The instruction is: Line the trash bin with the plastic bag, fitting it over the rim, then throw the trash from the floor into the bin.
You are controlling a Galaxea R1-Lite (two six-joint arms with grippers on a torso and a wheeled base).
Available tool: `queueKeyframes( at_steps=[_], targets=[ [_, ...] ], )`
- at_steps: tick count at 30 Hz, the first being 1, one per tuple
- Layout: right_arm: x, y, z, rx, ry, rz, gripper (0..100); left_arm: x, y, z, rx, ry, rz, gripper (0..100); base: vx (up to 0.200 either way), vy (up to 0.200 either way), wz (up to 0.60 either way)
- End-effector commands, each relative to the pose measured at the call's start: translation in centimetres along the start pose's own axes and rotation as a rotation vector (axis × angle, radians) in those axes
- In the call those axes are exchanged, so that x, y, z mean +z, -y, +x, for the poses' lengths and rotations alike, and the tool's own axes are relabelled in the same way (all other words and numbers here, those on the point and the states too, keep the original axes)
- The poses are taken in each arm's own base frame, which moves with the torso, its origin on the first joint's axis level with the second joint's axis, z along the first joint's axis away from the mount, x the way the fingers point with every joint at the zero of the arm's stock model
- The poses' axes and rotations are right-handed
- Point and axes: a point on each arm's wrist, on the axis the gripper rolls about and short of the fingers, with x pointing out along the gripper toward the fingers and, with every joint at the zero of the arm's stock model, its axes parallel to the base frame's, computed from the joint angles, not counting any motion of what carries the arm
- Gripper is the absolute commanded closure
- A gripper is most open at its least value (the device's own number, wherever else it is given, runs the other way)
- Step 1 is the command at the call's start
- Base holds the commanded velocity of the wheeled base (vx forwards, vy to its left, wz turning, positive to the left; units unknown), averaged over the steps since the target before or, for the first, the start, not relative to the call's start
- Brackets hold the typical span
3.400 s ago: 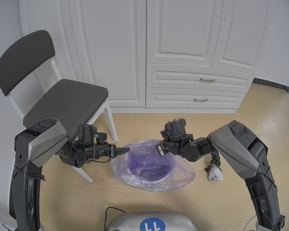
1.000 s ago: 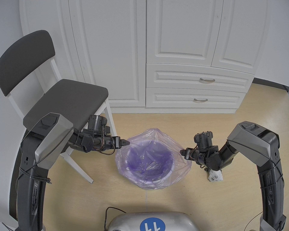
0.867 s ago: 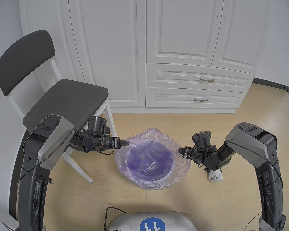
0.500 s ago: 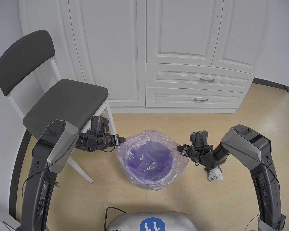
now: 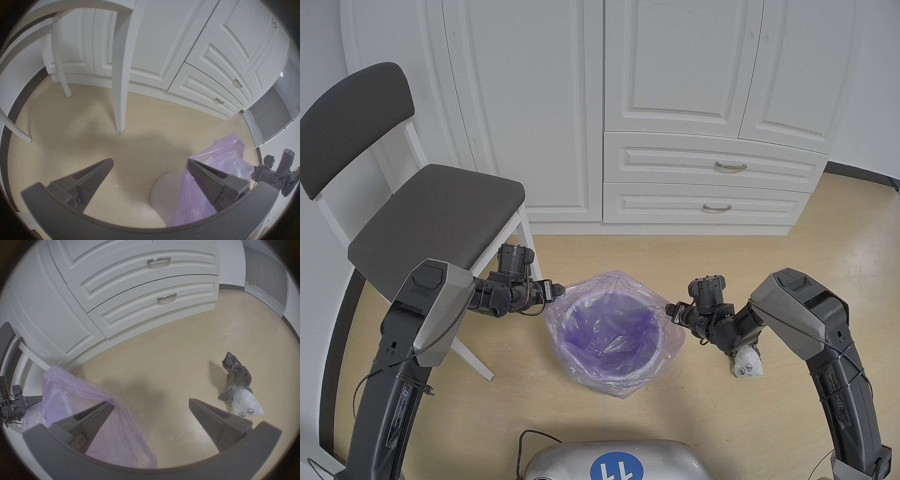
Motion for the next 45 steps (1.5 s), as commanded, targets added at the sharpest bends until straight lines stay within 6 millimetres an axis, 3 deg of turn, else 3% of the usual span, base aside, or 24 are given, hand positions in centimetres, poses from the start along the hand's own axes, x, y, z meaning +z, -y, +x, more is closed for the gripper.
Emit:
queueKeyframes(
  at_steps=[1, 9, 15, 18, 29, 34, 37, 45],
  targets=[
    [-0.3, 0.2, 0.9, -0.024, -0.025, -0.003, 0, -0.4, -0.2, 0.4, 0.01, -0.004, -0.001, 0, 0.0, 0.0, 0.0],
    [0.3, 1.0, 1.6, -0.124, -0.113, 0.007, 0, -1.6, -1.1, 0.7, 0.099, -0.106, -0.005, 0, 0.0, 0.0, 0.0],
    [0.4, 1.1, 1.2, -0.148, -0.143, 0.016, 0, -1.5, -1.5, 0.3, 0.117, -0.142, -0.007, 0, 0.0, 0.0, 0.0],
    [1.0, 0.6, -0.5, -0.125, -0.147, 0.023, 0, 0.5, -0.7, -1.2, 0.096, -0.112, -0.008, 0, 0.0, 0.0, 0.0],
    [1.6, 1.5, -4.4, -0.048, -0.192, -0.09, 0, 1.3, 0.0, -5.4, 0.032, -0.146, 0.083, 0, 0.0, 0.0, 0.0],
    [0.7, 2.7, -5.8, -0.011, -0.277, -0.18, 0, 0.2, -0.3, -6.5, -0.049, -0.188, 0.143, 0, 0.0, 0.0, 0.0],
    [-0.3, 3.2, -6.1, 0.001, -0.322, -0.228, 0, -1.2, -2.4, -7.1, -0.103, -0.242, 0.254, 0, 0.0, 0.0, 0.0],
    [-1.3, 3.6, -5.8, 0.017, -0.363, -0.253, 0, -2.7, -4.0, -6.3, -0.114, -0.289, 0.311, 0, 0.0, 0.0, 0.0]
  ],
)
